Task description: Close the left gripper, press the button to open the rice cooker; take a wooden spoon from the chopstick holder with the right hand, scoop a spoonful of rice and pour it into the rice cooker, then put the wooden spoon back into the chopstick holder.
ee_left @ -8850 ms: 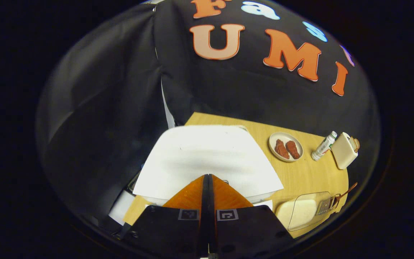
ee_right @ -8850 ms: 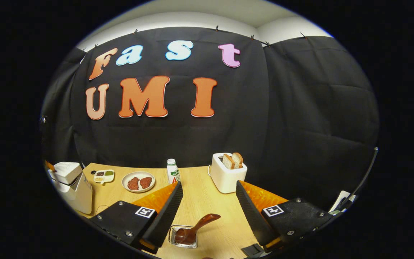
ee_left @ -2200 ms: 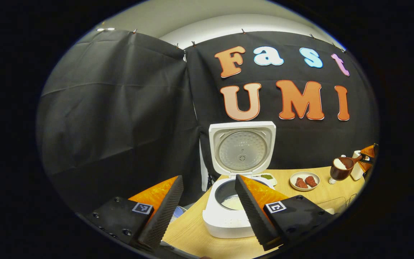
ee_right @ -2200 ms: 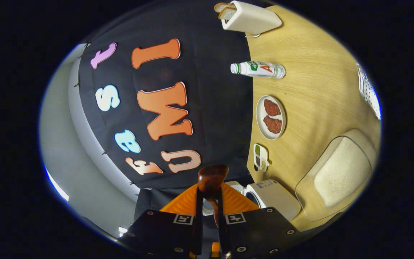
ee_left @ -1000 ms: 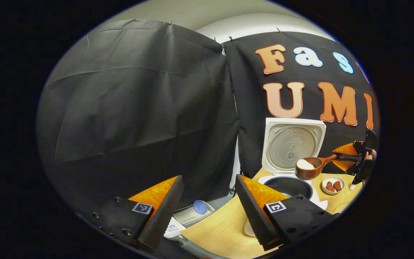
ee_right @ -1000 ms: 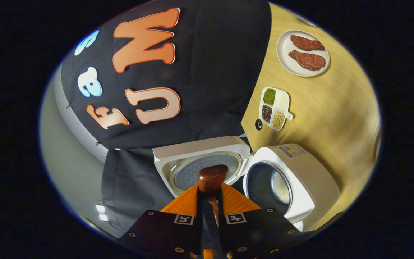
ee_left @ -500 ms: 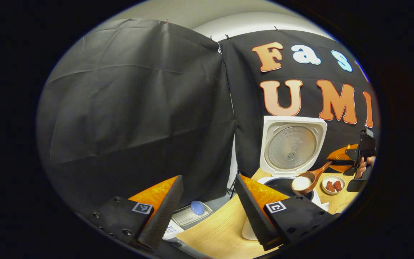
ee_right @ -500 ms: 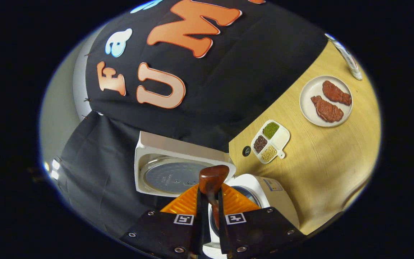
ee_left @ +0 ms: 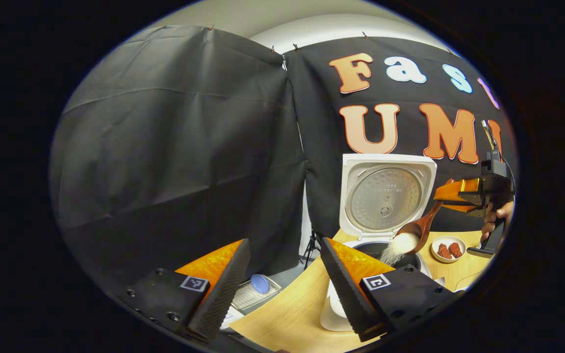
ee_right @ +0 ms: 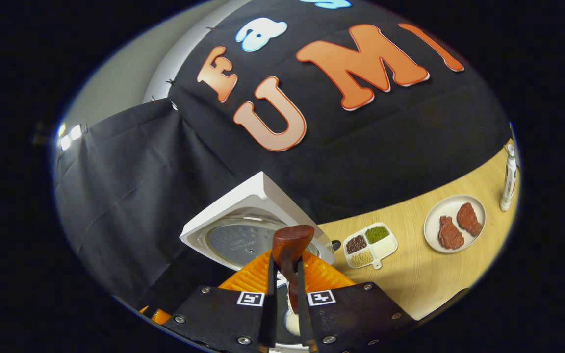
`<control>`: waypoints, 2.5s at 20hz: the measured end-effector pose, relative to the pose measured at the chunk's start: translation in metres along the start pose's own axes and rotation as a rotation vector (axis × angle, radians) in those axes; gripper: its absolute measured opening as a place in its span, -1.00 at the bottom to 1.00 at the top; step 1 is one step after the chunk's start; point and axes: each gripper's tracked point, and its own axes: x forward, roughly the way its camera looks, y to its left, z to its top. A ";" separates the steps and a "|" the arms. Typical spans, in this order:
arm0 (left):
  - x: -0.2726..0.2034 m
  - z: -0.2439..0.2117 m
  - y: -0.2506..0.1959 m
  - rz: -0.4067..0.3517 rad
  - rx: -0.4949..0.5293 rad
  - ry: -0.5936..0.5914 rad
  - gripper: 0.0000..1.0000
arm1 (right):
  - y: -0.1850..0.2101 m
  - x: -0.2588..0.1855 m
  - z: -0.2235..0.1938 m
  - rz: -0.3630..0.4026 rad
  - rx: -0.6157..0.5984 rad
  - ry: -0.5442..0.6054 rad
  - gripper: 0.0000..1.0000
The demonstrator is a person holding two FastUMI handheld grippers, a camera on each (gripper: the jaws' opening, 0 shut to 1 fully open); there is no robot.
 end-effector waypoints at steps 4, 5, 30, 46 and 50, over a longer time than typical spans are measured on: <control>0.005 0.001 -0.003 -0.009 -0.002 0.001 0.95 | 0.019 -0.005 0.011 0.033 -0.136 -0.033 -0.65; 0.005 0.000 -0.002 -0.008 -0.006 0.001 0.95 | 0.024 -0.006 0.013 0.041 -0.161 -0.043 -0.65; -0.024 0.002 -0.005 -0.004 -0.020 -0.018 0.87 | 0.116 -0.075 0.046 0.355 -0.705 -0.290 -0.63; -0.051 0.026 -0.131 -0.224 0.071 -0.033 0.87 | -0.085 -0.232 0.156 0.001 -0.314 -0.393 -0.65; -0.051 0.034 -0.165 -0.280 0.081 -0.030 0.89 | -0.163 -0.279 0.145 -0.181 -0.271 -0.379 -0.65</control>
